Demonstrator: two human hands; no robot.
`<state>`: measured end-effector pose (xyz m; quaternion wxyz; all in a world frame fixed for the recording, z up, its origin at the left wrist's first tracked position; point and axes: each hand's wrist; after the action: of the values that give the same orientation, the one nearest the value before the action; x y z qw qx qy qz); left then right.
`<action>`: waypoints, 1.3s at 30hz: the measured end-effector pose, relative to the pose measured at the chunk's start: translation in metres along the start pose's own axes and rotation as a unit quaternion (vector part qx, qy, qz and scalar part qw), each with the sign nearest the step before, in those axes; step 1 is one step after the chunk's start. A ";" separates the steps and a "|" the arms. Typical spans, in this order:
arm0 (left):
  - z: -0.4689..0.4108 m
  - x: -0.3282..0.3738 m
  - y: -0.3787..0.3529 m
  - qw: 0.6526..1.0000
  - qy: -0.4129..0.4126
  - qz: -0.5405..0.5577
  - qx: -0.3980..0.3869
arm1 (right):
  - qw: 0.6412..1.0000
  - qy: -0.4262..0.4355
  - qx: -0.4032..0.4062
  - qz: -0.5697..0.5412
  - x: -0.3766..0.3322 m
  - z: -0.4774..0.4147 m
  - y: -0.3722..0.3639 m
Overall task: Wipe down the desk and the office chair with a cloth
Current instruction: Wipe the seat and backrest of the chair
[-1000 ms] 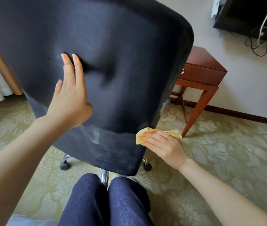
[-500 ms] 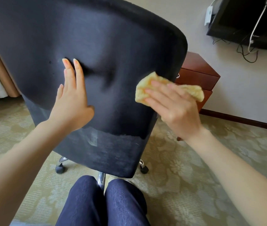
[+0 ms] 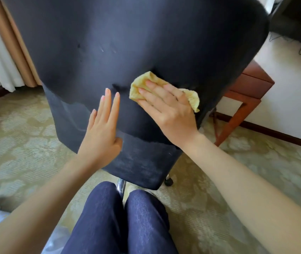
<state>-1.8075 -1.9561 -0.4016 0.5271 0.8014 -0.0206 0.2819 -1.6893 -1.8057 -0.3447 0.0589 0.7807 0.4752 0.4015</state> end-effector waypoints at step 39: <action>-0.005 -0.006 -0.005 0.998 0.006 -0.043 -0.055 | 0.999 0.034 -0.032 0.005 0.030 -0.005 0.025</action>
<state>-1.8125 -1.9512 -0.4070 0.5825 0.7695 0.0012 0.2618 -1.6688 -1.7965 -0.3125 0.0654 0.7670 0.4596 0.4429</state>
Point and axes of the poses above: each hand's wrist, its own z-axis away from the middle knuckle, its own y-axis out of the back of the hand, x = y × z, and after that the axes turned 8 degrees about -x, right-handed
